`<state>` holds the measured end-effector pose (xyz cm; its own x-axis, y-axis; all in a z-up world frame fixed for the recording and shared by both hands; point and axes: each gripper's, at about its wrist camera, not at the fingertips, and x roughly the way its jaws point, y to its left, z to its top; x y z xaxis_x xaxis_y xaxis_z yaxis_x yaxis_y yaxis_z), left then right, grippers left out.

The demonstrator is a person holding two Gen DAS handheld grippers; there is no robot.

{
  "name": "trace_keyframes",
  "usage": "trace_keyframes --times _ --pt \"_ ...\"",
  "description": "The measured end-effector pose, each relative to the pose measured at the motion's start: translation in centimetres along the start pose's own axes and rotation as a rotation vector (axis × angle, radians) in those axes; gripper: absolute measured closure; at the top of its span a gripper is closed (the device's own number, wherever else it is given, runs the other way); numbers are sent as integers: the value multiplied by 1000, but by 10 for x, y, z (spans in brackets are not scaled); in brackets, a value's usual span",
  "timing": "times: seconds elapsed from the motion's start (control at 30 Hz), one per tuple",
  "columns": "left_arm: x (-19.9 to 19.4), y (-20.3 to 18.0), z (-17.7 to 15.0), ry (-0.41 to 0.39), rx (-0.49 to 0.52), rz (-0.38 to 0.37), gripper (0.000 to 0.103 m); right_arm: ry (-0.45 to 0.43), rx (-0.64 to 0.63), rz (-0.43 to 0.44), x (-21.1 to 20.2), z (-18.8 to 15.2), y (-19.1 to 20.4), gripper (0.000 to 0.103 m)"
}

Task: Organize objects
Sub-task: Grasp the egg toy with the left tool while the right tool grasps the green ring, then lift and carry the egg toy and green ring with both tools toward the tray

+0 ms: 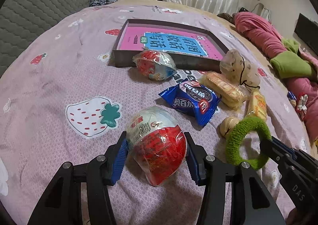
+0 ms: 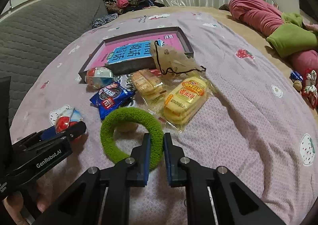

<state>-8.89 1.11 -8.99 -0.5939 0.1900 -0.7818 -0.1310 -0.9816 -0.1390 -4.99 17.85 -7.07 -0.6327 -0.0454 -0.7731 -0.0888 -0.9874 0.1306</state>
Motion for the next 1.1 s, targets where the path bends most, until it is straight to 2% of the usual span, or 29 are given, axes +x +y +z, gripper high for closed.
trace_keyframes --times 0.3,0.77,1.1 --pt "-12 3 1 -21 0 7 48 -26 -7 20 -10 3 2 90" --pt "-57 -7 8 -101 11 22 48 -123 -27 33 -49 21 0 90" --pt "-91 -21 26 -168 49 38 48 -175 -69 31 -76 37 5 90"
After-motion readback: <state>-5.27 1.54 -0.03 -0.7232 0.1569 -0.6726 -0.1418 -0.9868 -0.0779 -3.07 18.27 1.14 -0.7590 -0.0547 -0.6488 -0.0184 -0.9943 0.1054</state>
